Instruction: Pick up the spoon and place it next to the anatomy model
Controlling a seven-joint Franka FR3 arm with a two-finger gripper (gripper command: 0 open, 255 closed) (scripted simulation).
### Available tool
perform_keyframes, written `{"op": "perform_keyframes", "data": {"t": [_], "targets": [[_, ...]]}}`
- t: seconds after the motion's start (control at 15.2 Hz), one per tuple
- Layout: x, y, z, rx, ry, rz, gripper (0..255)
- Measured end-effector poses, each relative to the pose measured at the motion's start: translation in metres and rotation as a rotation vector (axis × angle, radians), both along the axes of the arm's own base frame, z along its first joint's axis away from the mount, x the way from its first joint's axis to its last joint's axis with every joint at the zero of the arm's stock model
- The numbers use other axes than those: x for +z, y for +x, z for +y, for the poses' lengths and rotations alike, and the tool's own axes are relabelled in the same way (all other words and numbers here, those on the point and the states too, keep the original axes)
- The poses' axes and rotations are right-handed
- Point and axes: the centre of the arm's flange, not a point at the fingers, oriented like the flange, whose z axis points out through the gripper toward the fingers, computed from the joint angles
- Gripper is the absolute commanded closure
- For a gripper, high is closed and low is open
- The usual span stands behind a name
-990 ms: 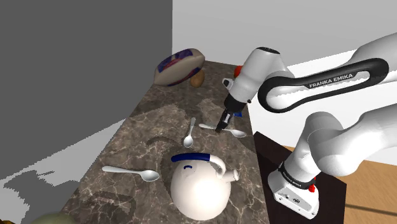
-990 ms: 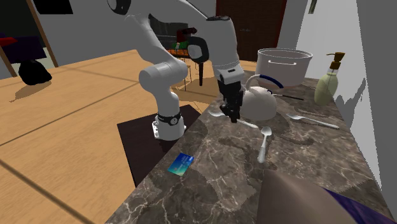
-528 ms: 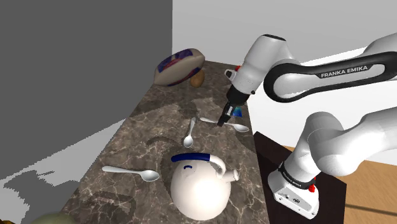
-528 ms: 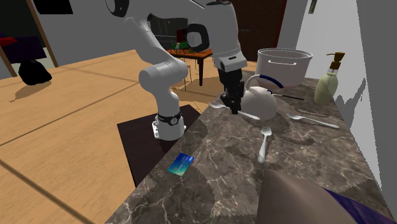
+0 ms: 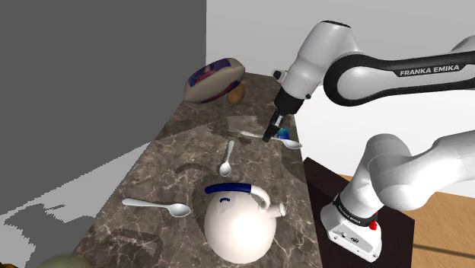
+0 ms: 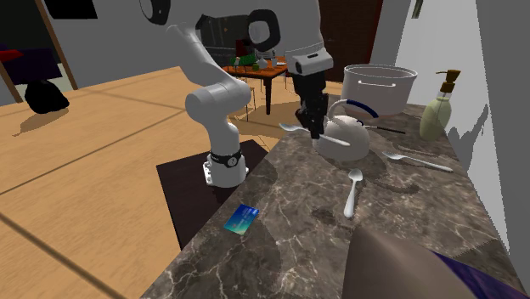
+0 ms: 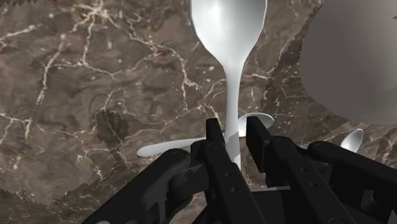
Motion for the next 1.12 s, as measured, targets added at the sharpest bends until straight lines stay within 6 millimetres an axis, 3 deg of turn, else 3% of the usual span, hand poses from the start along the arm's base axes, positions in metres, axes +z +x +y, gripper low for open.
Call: {"op": "perform_keyframes", "data": {"t": [1.12], "targets": [[0.09, 0.001, -0.001, 0.0, 0.0, 0.0, 255]]}}
